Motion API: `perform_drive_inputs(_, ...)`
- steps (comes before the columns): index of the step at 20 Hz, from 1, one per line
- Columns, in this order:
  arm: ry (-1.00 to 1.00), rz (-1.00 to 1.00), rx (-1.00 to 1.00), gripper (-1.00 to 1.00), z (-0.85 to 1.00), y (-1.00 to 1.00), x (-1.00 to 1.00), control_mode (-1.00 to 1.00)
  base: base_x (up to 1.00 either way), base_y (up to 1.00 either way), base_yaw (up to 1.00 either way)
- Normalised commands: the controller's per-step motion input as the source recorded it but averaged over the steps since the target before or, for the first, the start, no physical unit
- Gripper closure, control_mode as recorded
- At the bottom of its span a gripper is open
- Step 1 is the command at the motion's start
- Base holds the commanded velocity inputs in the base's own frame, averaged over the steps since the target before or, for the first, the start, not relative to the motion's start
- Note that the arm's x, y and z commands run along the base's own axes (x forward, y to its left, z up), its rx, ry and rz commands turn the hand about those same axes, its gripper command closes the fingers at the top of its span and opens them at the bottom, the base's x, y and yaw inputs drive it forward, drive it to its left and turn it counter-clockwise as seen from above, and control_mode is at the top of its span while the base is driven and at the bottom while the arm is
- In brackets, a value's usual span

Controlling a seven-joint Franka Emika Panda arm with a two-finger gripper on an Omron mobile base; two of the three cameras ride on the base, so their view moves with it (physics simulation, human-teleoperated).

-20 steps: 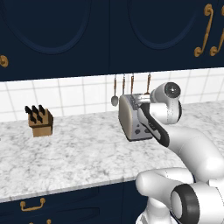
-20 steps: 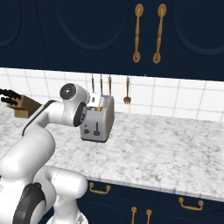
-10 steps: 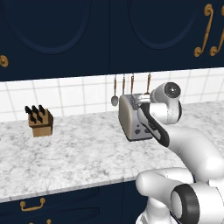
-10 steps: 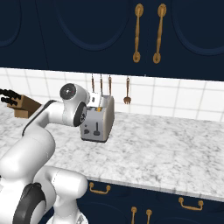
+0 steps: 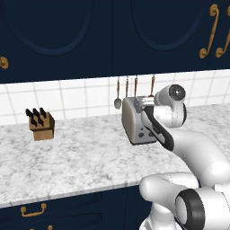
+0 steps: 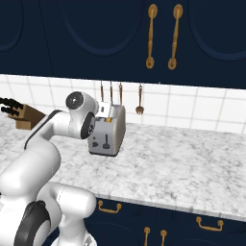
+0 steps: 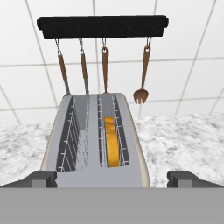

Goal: Start the toaster. Once the lever pops up, take the bread to the plate on the dining counter.

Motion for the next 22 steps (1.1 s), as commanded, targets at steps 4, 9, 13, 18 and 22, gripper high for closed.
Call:
perform_drive_inputs(4, 0.0, 0.0, 0.0, -1.0, 0.0, 0.0, 0.0, -1.0, 0.0, 0.0, 0.0)
perform_drive_inputs(9, 0.0, 0.0, 0.0, -1.0, 0.0, 0.0, 0.0, -1.0, 0.0, 0.0, 0.0)
perform_drive_inputs(13, 0.0, 0.0, 0.0, -1.0, 0.0, 0.0, 0.0, -1.0, 0.0, 0.0, 0.0)
perform_drive_inputs(18, 0.0, 0.0, 0.0, -1.0, 0.0, 0.0, 0.0, -1.0, 0.0, 0.0, 0.0)
perform_drive_inputs(22, 0.0, 0.0, 0.0, -1.0, 0.0, 0.0, 0.0, -1.0, 0.0, 0.0, 0.0)
